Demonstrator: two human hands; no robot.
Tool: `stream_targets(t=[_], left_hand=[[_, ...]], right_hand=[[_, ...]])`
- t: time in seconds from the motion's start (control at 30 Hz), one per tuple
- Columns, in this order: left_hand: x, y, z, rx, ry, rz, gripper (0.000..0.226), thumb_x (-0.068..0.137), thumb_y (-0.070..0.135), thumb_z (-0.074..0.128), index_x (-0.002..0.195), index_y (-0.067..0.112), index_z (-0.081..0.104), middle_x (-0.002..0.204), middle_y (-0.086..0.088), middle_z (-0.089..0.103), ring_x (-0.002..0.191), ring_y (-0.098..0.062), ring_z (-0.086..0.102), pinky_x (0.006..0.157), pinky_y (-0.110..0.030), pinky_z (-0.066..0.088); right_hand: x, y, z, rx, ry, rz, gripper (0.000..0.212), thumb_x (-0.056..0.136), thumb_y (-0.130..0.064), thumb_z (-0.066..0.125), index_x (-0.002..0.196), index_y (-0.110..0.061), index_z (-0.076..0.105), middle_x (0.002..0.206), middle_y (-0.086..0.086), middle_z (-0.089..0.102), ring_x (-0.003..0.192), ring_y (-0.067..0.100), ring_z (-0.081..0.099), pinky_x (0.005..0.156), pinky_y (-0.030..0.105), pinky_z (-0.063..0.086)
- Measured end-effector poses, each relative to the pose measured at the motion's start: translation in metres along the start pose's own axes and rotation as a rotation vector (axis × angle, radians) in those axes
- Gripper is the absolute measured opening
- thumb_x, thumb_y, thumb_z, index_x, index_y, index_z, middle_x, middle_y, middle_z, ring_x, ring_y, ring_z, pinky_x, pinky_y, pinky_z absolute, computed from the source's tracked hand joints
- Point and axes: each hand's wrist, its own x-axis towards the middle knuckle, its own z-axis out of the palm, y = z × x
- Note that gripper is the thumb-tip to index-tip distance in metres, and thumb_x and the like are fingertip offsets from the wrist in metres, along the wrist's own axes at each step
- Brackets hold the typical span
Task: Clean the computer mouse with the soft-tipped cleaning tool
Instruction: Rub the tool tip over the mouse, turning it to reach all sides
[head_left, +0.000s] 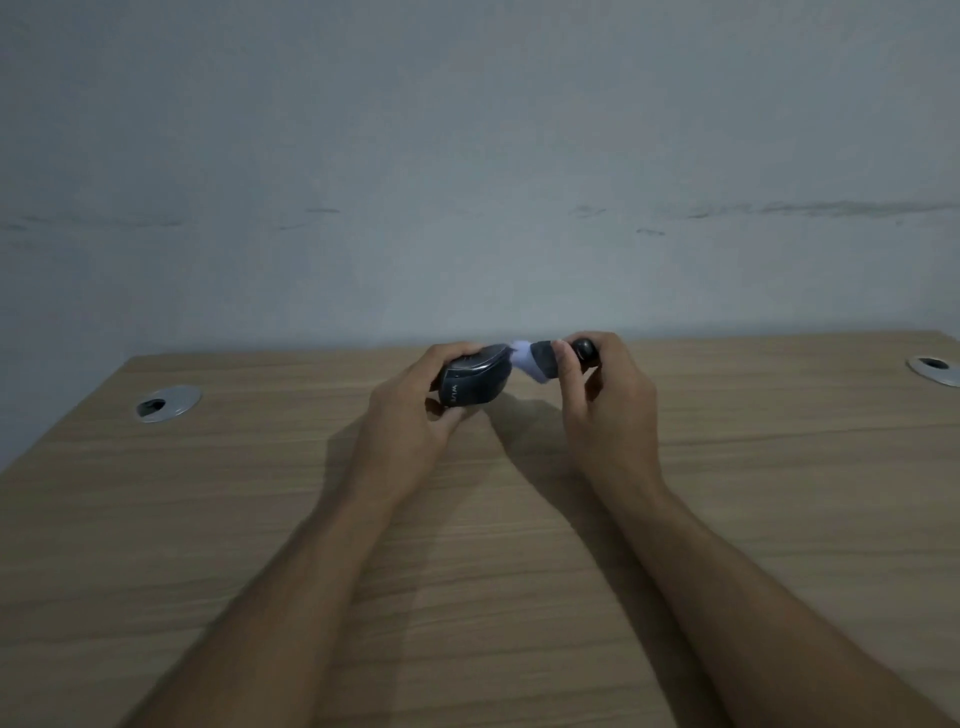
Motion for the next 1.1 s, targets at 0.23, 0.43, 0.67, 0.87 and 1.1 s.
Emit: stream_targets(t=[0.23, 0.43, 0.67, 0.87, 1.1], left_hand=[[0.006, -0.002, 0.006, 0.152, -0.004, 0.168, 0.066, 0.084, -0.013, 0.074, 0.139, 0.023, 0.072, 0.124, 0.004, 0.079, 0.108, -0.018, 0.075, 0.095, -0.026, 0.056], [0.003, 0.000, -0.004, 0.144, -0.003, 0.163, 0.081, 0.077, -0.022, 0.066, 0.141, 0.026, 0.070, 0.134, 0.010, 0.076, 0.121, -0.010, 0.071, 0.106, -0.023, 0.054], [0.004, 0.001, 0.001, 0.149, -0.042, 0.168, 0.072, 0.081, -0.011, 0.079, 0.142, 0.027, 0.069, 0.125, 0.008, 0.079, 0.107, -0.013, 0.074, 0.094, -0.026, 0.057], [-0.004, 0.003, -0.001, -0.096, -0.041, -0.104, 0.065, 0.084, 0.024, 0.094, 0.141, 0.036, 0.064, 0.122, 0.017, 0.080, 0.102, -0.002, 0.078, 0.092, -0.022, 0.061], [0.000, -0.002, -0.006, -0.262, -0.134, -0.222, 0.063, 0.085, 0.021, 0.094, 0.141, 0.026, 0.066, 0.129, 0.008, 0.080, 0.119, -0.010, 0.077, 0.108, -0.046, 0.062]], right_hand=[[-0.012, -0.011, 0.002, 0.031, -0.031, -0.091, 0.014, 0.108, -0.028, 0.065, 0.107, -0.014, 0.069, 0.090, -0.005, 0.067, 0.074, 0.012, 0.061, 0.069, 0.019, 0.045], [-0.003, 0.006, -0.008, 0.003, -0.003, 0.057, 0.014, 0.108, -0.034, 0.065, 0.104, -0.021, 0.070, 0.084, -0.013, 0.066, 0.070, 0.000, 0.060, 0.066, 0.010, 0.038], [-0.011, -0.006, -0.005, 0.034, -0.056, -0.058, 0.013, 0.108, -0.030, 0.067, 0.107, -0.017, 0.072, 0.087, -0.011, 0.066, 0.070, -0.004, 0.058, 0.068, 0.009, 0.039], [-0.001, 0.009, -0.013, 0.048, 0.014, 0.125, 0.020, 0.108, -0.039, 0.066, 0.104, -0.021, 0.073, 0.077, -0.013, 0.063, 0.065, 0.002, 0.058, 0.064, 0.012, 0.037], [-0.011, 0.006, -0.004, 0.026, -0.140, 0.048, 0.013, 0.105, -0.037, 0.070, 0.104, -0.025, 0.076, 0.088, -0.010, 0.071, 0.072, 0.006, 0.061, 0.069, 0.022, 0.046]])
